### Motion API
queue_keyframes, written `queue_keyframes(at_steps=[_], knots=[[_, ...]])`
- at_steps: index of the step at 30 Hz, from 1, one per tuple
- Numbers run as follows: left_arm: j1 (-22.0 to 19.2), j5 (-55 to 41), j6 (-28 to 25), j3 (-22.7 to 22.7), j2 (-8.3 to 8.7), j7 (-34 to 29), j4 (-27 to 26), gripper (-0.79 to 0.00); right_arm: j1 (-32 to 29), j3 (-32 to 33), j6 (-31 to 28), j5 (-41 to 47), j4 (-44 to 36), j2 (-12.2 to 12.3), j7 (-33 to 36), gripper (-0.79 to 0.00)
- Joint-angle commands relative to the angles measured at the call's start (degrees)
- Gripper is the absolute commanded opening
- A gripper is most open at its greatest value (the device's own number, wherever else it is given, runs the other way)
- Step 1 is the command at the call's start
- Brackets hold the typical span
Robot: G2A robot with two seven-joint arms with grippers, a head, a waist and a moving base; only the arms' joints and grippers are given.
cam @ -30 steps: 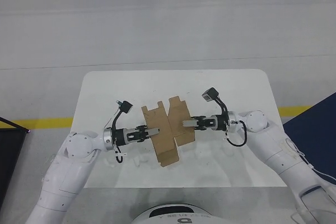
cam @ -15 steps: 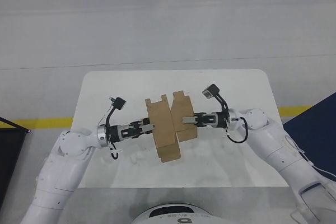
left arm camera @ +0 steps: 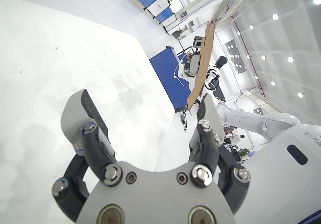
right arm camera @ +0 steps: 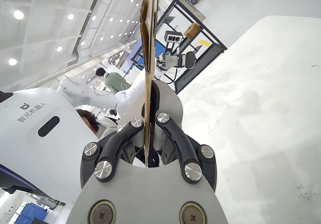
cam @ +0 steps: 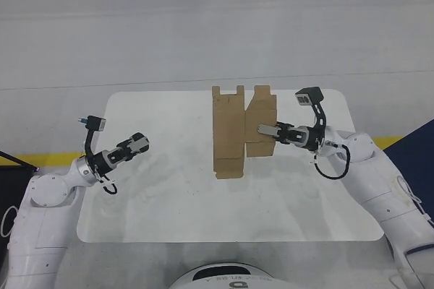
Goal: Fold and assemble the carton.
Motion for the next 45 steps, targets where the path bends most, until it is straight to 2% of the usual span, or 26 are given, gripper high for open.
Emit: queue_keyframes(at_steps=[1, 7, 9, 12, 14, 16, 19, 20, 23, 28, 33, 37, 41, 43, 44, 45], knots=[[0.0, 0.0, 0.0, 0.0, -0.01, 0.0, 0.0, 0.000, 0.0, 0.0, 0.0, 0.0, 0.0, 0.0, 0.0, -0.785], [0.0, 0.0, 0.0, 0.0, -0.01, 0.0, 0.0, 0.000, -0.4, 0.2, 1.1, 0.7, -0.1, -0.1, -1.5, -0.785], [0.0, 0.0, 0.0, 0.0, -0.01, 0.0, 0.0, 0.000, -1.5, 0.4, 4.1, 8.6, -2.0, -0.3, -1.0, -0.785], [0.0, 0.0, 0.0, 0.0, -0.01, 0.0, 0.0, 0.000, -1.7, 2.2, 14.8, 29.0, -2.4, -0.4, 8.9, -0.785], [0.0, 0.0, 0.0, 0.0, -0.01, 0.0, 0.0, 0.000, -1.5, 2.4, 24.6, 40.2, -1.4, -0.8, 15.4, -0.785], [0.0, 0.0, 0.0, 0.0, -0.01, 0.0, 0.0, 0.000, -0.8, 1.4, 35.2, 49.3, -0.2, -1.4, 20.9, -0.785], [0.0, 0.0, 0.0, 0.0, -0.01, 0.0, 0.0, 0.000, 0.9, -1.3, 48.4, 55.9, 2.1, -2.5, 23.3, -0.785], [0.0, 0.0, 0.0, 0.0, -0.01, 0.0, 0.0, 0.000, 1.4, -3.0, 54.2, 58.1, 2.8, -3.0, 22.7, -0.785], [0.0, 0.0, 0.0, 0.0, -0.01, 0.0, 0.0, 0.000, 2.8, -6.9, 65.7, 63.7, 4.6, -4.5, 20.5, -0.785], [0.0, 0.0, 0.0, 0.0, -0.01, 0.0, 0.0, 0.000, 3.4, -13.1, 76.7, 79.4, 2.2, -6.9, 9.5, -0.785], [0.0, 0.0, 0.0, 0.0, -0.01, 0.0, 0.0, 0.000, 3.1, -14.9, 88.3, 95.2, 0.9, -8.2, -2.1, -0.785], [0.0, 0.0, 0.0, 0.0, -0.01, 0.0, 0.0, 0.000, 2.4, -13.7, 94.0, 103.0, 0.9, -9.2, -7.8, -0.785], [0.0, 0.0, 0.0, 0.0, -0.01, 0.0, 0.0, 0.000, 2.0, -12.2, 97.1, 105.8, 1.5, -10.3, -10.9, -0.785], [0.0, 0.0, 0.0, 0.0, -0.01, 0.0, 0.0, 0.000, 2.5, -10.9, 96.5, 101.7, 3.2, -10.7, -10.3, -0.785], [0.0, 0.0, 0.0, 0.0, -0.01, 0.0, 0.0, 0.000, 3.2, -9.8, 92.9, 95.6, 3.9, -10.8, -9.0, -0.785], [0.0, 0.0, 0.0, 0.0, -0.01, 0.0, 0.0, 0.000, 4.1, -8.9, 86.2, 85.3, 4.2, -10.8, -7.1, -0.785]])
